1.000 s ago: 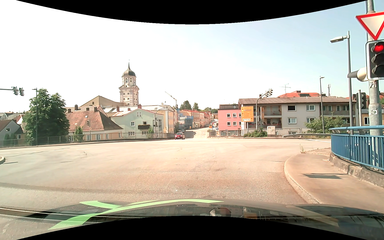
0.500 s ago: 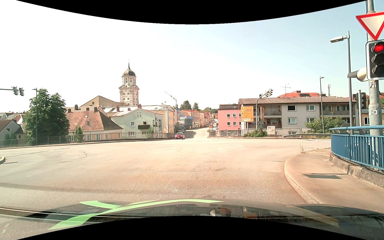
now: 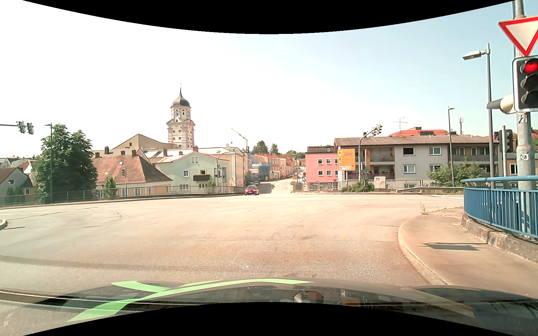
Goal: Follow the waypoints while adhering to traffic rules and regulations
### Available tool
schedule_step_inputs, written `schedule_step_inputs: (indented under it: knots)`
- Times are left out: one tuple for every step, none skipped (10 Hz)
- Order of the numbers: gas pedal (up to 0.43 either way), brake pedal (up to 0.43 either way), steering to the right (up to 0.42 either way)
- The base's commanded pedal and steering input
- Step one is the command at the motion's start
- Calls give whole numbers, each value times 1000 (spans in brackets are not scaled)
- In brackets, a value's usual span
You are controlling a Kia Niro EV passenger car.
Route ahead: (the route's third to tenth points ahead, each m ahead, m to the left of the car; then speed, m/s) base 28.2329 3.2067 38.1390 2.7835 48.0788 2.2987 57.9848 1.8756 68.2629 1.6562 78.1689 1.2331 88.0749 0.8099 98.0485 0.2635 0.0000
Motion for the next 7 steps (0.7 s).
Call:
schedule_step_inputs:
  knots:
    - [0, 287, -8]
    - [0, 287, -8]
    - [0, 287, -8]
    - [0, 287, -8]
    - [0, 287, -8]
    - [0, 287, -8]
    - [0, 287, -8]
